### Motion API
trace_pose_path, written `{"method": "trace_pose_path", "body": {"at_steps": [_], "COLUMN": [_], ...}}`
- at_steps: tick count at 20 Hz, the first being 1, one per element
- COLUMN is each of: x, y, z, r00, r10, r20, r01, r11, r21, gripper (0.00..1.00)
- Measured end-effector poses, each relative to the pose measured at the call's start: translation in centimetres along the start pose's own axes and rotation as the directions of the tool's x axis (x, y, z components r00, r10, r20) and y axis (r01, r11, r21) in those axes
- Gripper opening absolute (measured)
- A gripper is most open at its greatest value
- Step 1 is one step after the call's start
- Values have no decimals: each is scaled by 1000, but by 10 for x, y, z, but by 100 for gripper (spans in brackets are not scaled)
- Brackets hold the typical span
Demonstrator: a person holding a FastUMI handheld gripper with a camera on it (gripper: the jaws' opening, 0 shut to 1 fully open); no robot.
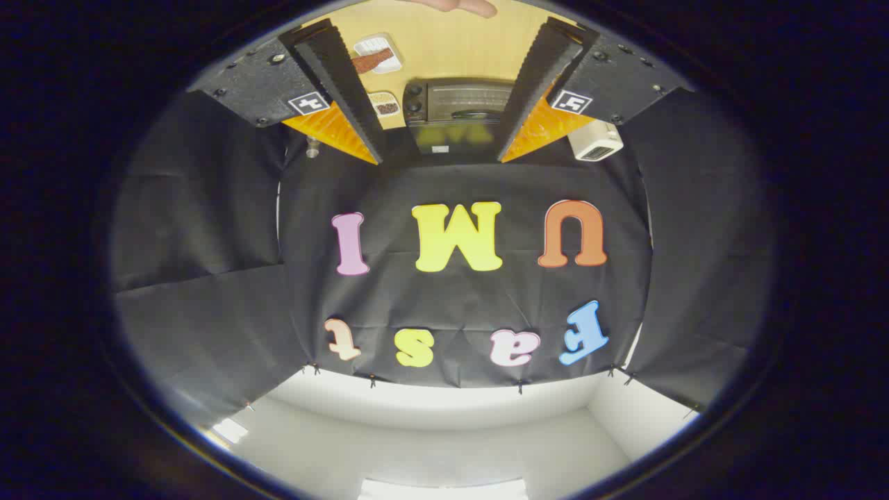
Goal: Open the toaster oven, put the food inside, and close the toaster oven door.
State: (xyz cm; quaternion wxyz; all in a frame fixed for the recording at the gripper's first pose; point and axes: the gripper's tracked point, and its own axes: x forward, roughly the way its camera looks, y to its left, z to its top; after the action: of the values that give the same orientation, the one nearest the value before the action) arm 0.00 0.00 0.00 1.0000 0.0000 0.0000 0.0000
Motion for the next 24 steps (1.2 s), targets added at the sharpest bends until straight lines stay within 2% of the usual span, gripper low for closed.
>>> {"method": "trace_pose_path", "body": {"at_steps": [5, 8, 12, 19, 24], "x": [-1, 4, 23, 110, 176], "y": [7, 4, 7, 19, 45], "z": [3, 5, 7, -6, -56], "r00": [1000, 999, 998, 994, 995], "r10": [15, -3, 5, 20, 102], "r20": [16, 34, 57, 112, -5], "r01": [-15, 3, -3, -15, -102], "r11": [1000, 1000, 1000, 999, 994], "r21": [-18, -11, -30, -52, -41], "gripper": [100, 100, 100, 100, 100]}}
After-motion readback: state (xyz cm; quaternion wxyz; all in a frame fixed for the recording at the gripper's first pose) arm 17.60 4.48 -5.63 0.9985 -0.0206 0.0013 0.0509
